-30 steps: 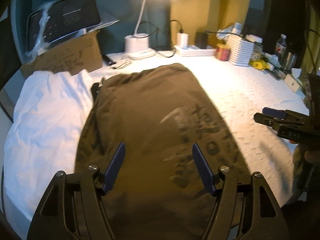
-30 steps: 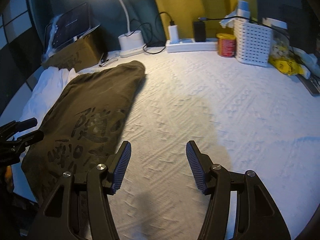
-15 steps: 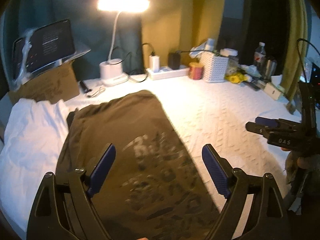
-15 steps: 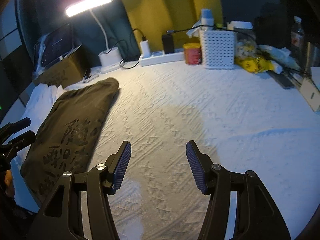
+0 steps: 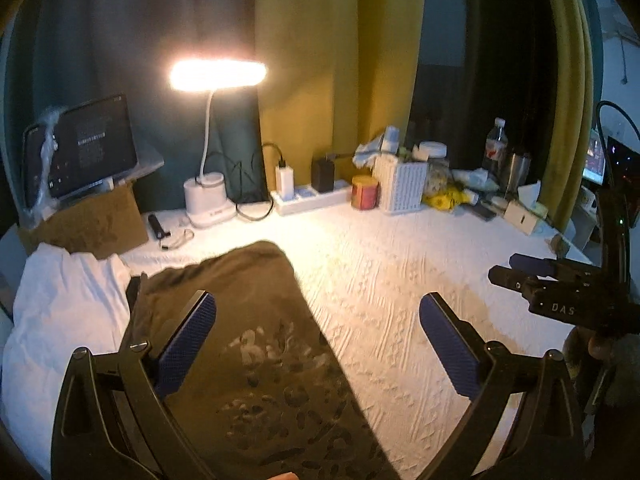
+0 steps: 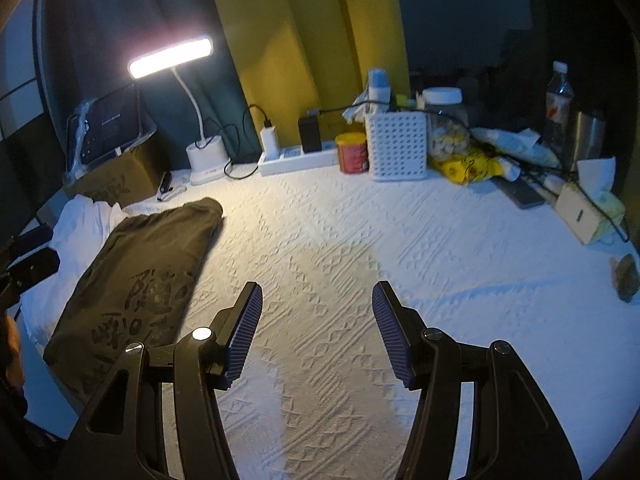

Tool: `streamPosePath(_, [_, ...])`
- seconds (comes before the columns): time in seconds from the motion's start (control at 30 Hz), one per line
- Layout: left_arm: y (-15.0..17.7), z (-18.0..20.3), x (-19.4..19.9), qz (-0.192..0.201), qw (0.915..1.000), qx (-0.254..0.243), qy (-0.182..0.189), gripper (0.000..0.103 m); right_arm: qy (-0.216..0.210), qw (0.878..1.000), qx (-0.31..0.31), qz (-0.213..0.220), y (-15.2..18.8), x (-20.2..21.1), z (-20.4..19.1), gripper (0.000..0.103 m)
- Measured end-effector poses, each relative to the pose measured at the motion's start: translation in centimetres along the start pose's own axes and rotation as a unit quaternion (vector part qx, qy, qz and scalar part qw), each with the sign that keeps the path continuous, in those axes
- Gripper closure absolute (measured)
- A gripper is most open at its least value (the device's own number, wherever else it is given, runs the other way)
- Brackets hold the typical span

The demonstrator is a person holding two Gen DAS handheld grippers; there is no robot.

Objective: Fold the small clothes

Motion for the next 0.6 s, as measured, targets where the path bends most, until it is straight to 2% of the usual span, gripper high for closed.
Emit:
streamPosePath(0.2, [-1.5, 0.5, 2.0, 0.033, 0.9994, -0.003, 0.009, 0.002, 0.012, 1.000, 0.007, 0.027, -1.5, 2.6, -0.2, 0.042])
streamPosePath(0.6, [-3.3, -0.6, 5.1, 0.083, 0.9964, 0.018, -0.001, 0.002, 0.016, 0.996, 0.039, 0.078, -4.2, 7.7, -2.5, 0.042])
Point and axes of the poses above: each gripper's, at about its wrist camera, not at the fingertips, and x roughly against the way its jaws point, z to its right, y to its underside, the point moved 9 cm from there along -x, roughly the way its jaws point, and after that the axes turned 6 degrees about -y, right-handed, at the moved point
